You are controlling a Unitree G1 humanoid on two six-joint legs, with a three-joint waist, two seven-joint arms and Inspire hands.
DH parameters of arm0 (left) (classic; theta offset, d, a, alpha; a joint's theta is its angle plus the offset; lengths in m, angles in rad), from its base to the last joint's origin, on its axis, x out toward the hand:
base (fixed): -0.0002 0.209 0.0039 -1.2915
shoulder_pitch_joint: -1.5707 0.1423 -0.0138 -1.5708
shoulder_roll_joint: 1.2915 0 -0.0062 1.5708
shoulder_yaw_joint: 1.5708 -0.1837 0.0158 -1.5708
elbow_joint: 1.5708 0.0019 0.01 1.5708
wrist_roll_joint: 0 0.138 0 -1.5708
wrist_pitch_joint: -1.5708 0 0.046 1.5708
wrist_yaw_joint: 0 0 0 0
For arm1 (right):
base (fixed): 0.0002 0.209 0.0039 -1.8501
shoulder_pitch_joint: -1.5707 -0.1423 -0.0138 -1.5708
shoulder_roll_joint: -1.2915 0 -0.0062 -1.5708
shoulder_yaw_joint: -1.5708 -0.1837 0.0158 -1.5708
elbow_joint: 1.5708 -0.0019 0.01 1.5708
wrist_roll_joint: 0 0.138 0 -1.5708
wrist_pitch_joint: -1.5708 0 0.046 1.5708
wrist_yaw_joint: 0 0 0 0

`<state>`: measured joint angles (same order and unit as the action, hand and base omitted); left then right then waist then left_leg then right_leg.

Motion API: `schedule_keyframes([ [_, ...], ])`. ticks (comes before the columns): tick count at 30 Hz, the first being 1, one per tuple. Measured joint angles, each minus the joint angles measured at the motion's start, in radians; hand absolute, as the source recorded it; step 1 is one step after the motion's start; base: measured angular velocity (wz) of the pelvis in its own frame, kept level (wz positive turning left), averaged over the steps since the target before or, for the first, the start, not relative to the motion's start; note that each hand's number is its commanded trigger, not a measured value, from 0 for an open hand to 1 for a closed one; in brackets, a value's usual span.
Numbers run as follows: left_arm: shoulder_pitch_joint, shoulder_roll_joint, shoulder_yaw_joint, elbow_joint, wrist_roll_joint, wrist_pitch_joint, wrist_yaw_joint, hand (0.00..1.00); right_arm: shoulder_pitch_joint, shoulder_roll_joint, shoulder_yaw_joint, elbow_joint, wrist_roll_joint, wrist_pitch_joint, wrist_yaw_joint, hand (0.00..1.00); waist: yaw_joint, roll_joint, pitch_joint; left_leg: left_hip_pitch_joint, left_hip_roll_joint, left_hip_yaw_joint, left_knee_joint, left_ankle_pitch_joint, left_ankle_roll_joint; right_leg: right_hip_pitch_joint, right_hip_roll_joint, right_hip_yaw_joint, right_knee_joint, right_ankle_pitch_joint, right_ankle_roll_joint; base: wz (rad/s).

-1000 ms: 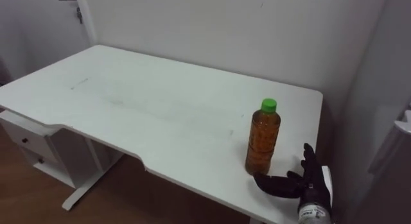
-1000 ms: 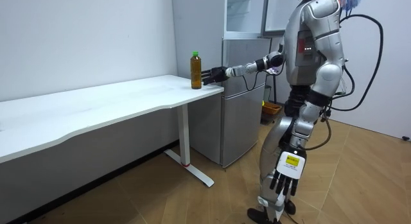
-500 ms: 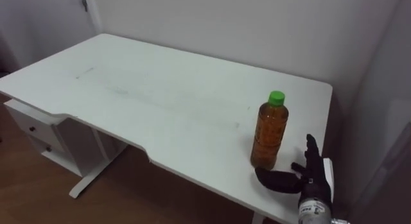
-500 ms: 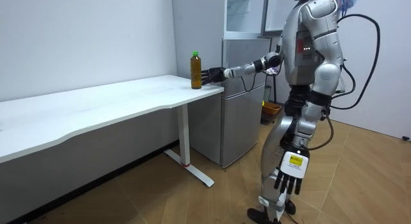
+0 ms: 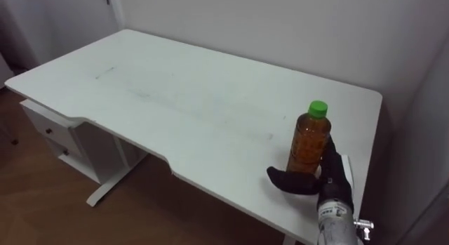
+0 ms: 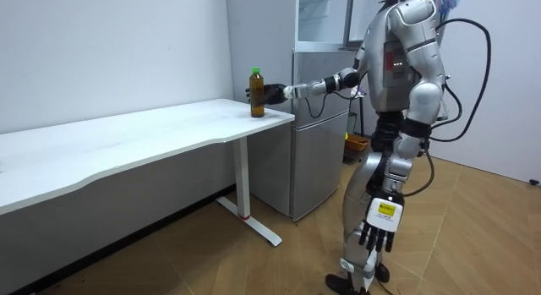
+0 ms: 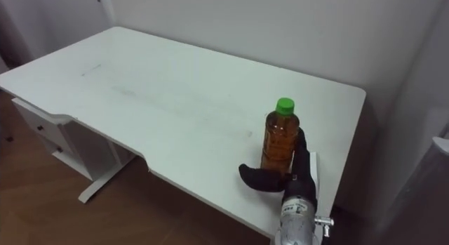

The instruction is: Put the bottle in the upper fridge

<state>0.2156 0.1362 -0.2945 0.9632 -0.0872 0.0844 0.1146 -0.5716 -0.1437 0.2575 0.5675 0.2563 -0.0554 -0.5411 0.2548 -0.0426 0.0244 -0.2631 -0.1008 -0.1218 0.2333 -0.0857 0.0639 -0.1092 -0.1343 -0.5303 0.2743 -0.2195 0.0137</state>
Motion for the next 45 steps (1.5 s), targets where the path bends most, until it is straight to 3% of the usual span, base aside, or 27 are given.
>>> schedule_keyframes([
  [20,-0.001,0.006,-0.002,0.000,-0.001,0.002,-0.010,0.00,0.001,-0.001,0.003,-0.005,0.004,0.000,-0.003,0.00,-0.004,-0.004,0.0015,0.010,-0.005,-0.014,0.004,0.002,0.002,0.019,-0.002,-0.004,-0.001,0.000,0.001,0.02],
  [29,0.003,0.006,0.001,0.009,0.000,0.002,-0.009,0.00,0.003,-0.005,0.004,0.099,0.105,0.000,0.030,0.00,0.000,-0.008,0.0060,0.012,-0.009,-0.021,0.005,0.003,0.003,0.025,0.000,-0.009,-0.001,-0.002,0.003,0.02],
  [38,0.003,0.006,0.002,0.021,-0.002,0.002,-0.009,0.00,0.003,-0.013,0.004,0.124,0.137,-0.039,0.061,0.00,0.000,-0.008,0.0063,0.012,-0.009,-0.022,0.005,0.003,0.003,0.025,0.001,-0.008,0.001,-0.002,0.003,0.00],
  [45,0.003,0.007,0.005,0.021,-0.039,-0.001,-0.010,0.00,0.002,-0.022,-0.002,0.130,0.136,-0.040,0.076,0.00,0.000,-0.010,0.0068,0.009,-0.009,-0.022,0.005,0.003,0.003,0.023,0.001,-0.005,0.001,-0.002,0.003,0.00],
])
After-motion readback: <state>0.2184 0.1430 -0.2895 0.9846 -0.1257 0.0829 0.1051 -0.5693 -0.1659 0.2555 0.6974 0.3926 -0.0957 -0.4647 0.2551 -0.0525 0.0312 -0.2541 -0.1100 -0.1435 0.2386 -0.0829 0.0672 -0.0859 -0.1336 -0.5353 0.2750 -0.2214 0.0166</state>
